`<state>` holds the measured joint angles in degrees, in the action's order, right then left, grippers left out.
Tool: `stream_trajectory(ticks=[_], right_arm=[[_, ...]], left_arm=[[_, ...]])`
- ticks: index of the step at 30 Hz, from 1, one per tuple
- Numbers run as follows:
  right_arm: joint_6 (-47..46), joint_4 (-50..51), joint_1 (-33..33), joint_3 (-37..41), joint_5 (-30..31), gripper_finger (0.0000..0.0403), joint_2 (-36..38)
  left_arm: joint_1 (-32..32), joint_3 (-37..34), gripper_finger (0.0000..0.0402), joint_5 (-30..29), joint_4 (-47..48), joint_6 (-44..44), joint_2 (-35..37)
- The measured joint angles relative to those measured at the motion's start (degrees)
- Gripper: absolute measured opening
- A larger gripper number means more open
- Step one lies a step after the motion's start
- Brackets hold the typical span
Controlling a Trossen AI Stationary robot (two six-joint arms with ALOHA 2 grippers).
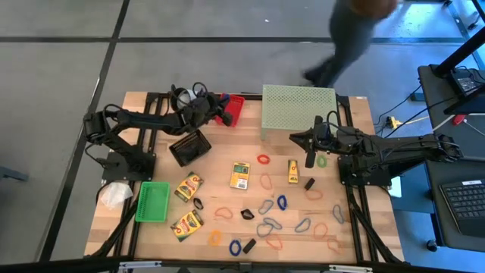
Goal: Pick & Place Office Desk Supplies
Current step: Put the blue spring keychain into the red bin, then put the orange spring keychain into the red bin
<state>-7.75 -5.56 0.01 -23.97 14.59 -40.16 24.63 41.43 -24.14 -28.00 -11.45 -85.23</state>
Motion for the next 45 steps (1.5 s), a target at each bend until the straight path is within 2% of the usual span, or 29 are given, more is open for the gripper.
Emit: stream_trajectory(ticks=[8, 16, 23, 32, 37, 45], right_arm=[[1.77, -2.35, 0.00, -0.02, 0.00, 0.0049, 0.00], [4.63, -3.38, 0.00, -0.02, 0.00, 0.0049, 0.00], [5.84, -3.39, 0.00, -0.02, -0.02, 0.0049, 0.00], [5.60, -3.34, 0.00, -0.02, -0.46, 0.0049, 0.00], [5.41, -3.34, 0.00, -0.02, -0.48, 0.0049, -0.01], [3.72, -3.26, 0.00, -0.02, -0.50, 0.0049, 0.00]], left_arm=[[-0.02, 0.04, 0.0024, 0.50, -0.86, -0.25, -1.36], [1.54, 5.87, 0.0024, 0.69, 0.09, 0.85, -10.43], [3.28, 14.89, 0.0024, 0.31, 12.70, 1.54, -18.23], [4.19, 18.60, 0.0025, -0.09, 16.68, 1.73, -21.92], [4.19, 18.58, 0.0042, 0.02, 19.48, 1.74, -21.94], [3.76, 18.58, 0.0091, 0.26, 22.49, 1.72, -21.94]])
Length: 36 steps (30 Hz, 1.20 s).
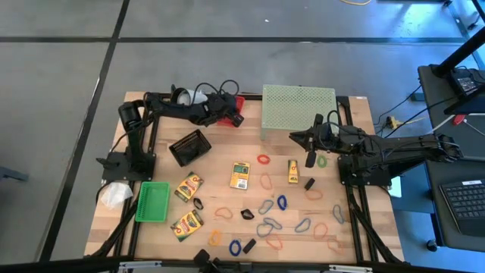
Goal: Pick & Place Office Desk Supplies
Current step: Put the orange spring keychain into the red bin
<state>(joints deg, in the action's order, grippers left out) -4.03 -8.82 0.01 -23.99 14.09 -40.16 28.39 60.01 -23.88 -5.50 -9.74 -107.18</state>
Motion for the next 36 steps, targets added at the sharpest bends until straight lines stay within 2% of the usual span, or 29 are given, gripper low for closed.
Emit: stream_trajectory(ticks=[6, 11, 14, 19, 21, 28, 36], right_arm=[[0.02, 0.00, 0.00, 0.00, 0.00, 0.0049, 0.00], [0.02, 0.20, 0.00, 0.00, 0.00, 0.0049, -0.01], [0.02, 0.26, 0.00, 0.00, 0.00, 0.0049, 0.00], [0.04, 0.29, 0.00, 0.00, 0.00, 0.0049, -0.01], [0.04, 0.28, 0.00, 0.00, 0.00, 0.0049, 0.00], [-0.90, 0.31, 0.00, 0.00, -0.02, 0.0049, -0.02], [-1.12, 0.31, 0.00, 0.00, -0.02, 0.0049, -0.02]], left_arm=[[-1.30, -0.07, 0.0125, -0.04, -0.12, 4.19, 0.76], [-4.15, -0.07, 0.0142, 0.67, -0.27, 7.95, 5.12], [-7.05, -0.07, 0.0147, 5.81, 0.19, 10.08, 8.10], [-13.56, -0.04, 0.0151, 19.63, 1.42, 13.40, 10.05], [-16.61, -0.04, 0.0151, 22.02, 1.46, 15.00, 9.59], [-25.44, -0.07, 0.0155, 20.50, -1.13, 22.04, 5.10], [-26.20, -0.02, 0.0173, 20.37, -16.25, 22.99, -3.20]])
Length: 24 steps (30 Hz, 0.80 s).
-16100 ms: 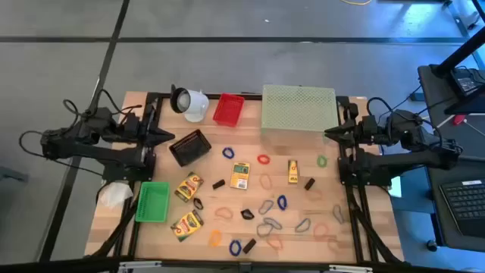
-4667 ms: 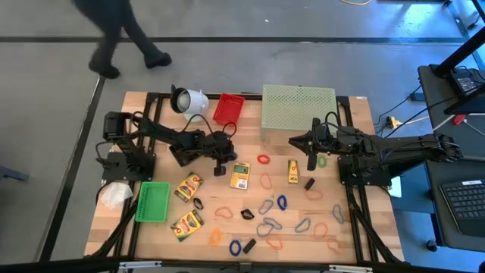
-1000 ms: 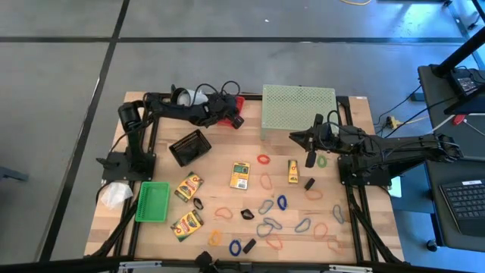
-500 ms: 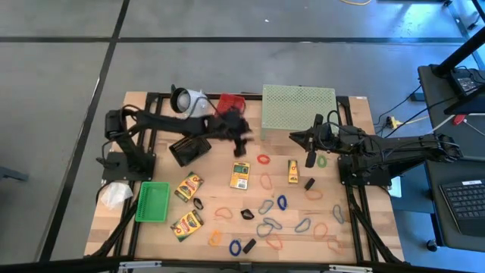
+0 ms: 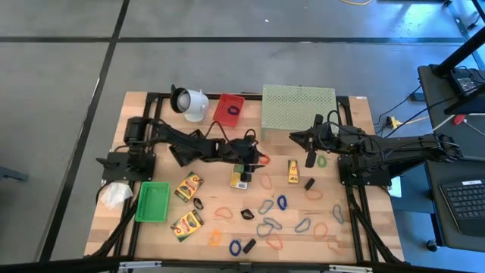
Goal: Pick & Place Office Desk Supplies
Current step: Put the orange spring keychain into the red bin
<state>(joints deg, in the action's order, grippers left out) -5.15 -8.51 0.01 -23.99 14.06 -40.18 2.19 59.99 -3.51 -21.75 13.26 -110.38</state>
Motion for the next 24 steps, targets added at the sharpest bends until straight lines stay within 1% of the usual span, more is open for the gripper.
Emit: stream_trajectory(ticks=[5, 9, 11, 16, 20, 24], right_arm=[[0.03, 0.00, 0.00, 0.00, 0.00, 0.0049, 0.00], [1.00, 0.04, 0.00, 0.00, 0.00, 0.0049, 0.00], [1.11, 0.04, 0.00, 0.00, 0.02, 0.0049, 0.00], [1.14, 0.03, 0.00, 0.00, 0.02, 0.0049, 0.00], [1.14, 0.04, 0.00, 0.00, 0.02, 0.0049, 0.00], [1.14, 0.02, 0.00, 0.00, 0.02, 0.0049, 0.00]], left_arm=[[2.17, -0.02, 0.0176, 0.36, -2.68, -0.76, -4.38], [3.38, -0.01, 0.0176, 3.04, -3.84, -1.98, -7.49], [3.72, -0.02, 0.0176, 3.47, -3.79, -1.99, -8.62], [3.92, -0.02, 0.0173, 3.62, -3.45, -2.08, -9.32], [3.95, -0.02, 0.0173, 5.93, -2.86, -2.05, -9.39], [4.57, 0.15, 0.0165, 6.82, -1.26, -2.03, -9.27]])
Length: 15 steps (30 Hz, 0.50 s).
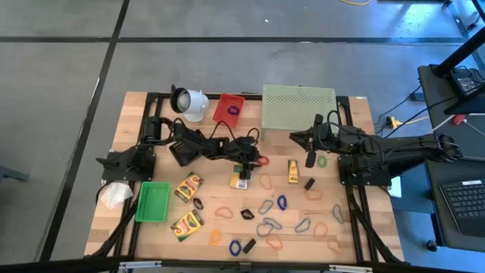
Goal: Pick & Place Office Desk Supplies
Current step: Put the orange spring keychain into the red bin
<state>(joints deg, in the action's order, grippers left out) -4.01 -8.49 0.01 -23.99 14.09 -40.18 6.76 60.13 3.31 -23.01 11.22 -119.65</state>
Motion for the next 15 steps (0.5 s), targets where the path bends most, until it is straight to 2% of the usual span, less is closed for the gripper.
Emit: stream_trajectory(ticks=[6, 15], right_arm=[[0.04, 0.01, 0.00, 0.00, 0.00, 0.0049, 0.00], [0.15, 0.00, 0.00, 0.00, 0.00, 0.0049, 0.00]], left_arm=[[0.57, 0.16, 0.0147, 4.07, 4.61, 0.04, 0.17], [0.36, 0.12, 0.0090, 4.41, 6.23, 0.09, 0.12]])
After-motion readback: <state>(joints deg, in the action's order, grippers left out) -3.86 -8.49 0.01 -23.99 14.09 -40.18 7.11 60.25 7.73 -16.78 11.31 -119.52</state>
